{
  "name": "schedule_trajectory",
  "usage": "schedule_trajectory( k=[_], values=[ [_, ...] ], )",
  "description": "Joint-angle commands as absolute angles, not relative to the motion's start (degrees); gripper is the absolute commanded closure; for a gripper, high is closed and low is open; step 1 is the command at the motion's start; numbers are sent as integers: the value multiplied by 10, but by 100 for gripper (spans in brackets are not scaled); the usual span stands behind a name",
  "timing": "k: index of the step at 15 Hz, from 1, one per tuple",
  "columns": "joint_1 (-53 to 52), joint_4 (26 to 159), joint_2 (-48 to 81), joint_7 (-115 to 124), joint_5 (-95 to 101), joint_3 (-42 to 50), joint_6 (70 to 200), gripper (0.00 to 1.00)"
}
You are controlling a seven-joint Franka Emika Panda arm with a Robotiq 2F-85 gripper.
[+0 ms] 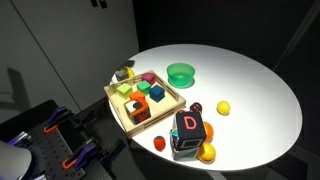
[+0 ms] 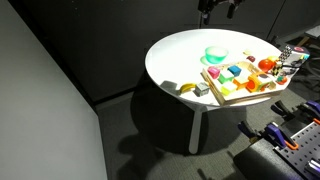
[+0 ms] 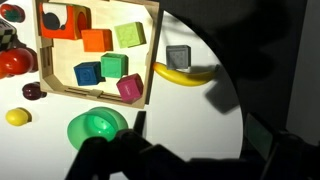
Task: Put the grey block in the box
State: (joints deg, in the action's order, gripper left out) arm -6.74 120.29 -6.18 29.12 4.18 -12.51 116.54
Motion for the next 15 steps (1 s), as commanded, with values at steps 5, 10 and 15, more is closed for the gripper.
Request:
schedule_trajectory(
  k=[5,10,15],
  values=[
    [-65,1240,-32,278,53,-97,1255,0],
    [-66,1267,-3,244,36,-86,1289,0],
    [-66,1281,25,219,10,-77,1284,0]
  ],
)
